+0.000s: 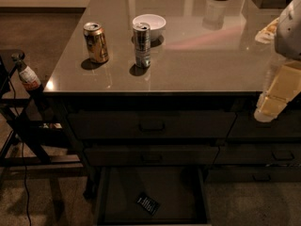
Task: Pick rxbar blueberry from bottom drawer and place on counter
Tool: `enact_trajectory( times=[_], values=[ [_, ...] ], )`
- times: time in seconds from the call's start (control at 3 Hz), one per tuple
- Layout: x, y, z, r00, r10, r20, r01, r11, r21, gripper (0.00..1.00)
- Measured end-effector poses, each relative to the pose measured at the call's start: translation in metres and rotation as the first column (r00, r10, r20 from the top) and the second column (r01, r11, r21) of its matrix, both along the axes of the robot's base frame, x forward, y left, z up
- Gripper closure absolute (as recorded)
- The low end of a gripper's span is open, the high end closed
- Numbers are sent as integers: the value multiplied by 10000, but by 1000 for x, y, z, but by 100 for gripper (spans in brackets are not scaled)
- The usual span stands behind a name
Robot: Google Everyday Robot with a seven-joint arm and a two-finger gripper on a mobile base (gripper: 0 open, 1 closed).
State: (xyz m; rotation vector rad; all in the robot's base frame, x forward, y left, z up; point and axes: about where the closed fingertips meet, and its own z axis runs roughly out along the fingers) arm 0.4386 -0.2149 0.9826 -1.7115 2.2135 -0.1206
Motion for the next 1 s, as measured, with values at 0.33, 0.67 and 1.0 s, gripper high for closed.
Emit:
enact_trajectory(
  times=[0.33, 0.67, 1.0],
  values=[
    [-2, 1, -9, 10000, -75, -12, 75, 10000, 6, 0],
    [-7, 7, -47, 9997, -45, -228, 51, 9995, 296, 0],
    [-9, 12, -94, 9988, -68, -480, 94, 9985, 537, 0]
  ],
)
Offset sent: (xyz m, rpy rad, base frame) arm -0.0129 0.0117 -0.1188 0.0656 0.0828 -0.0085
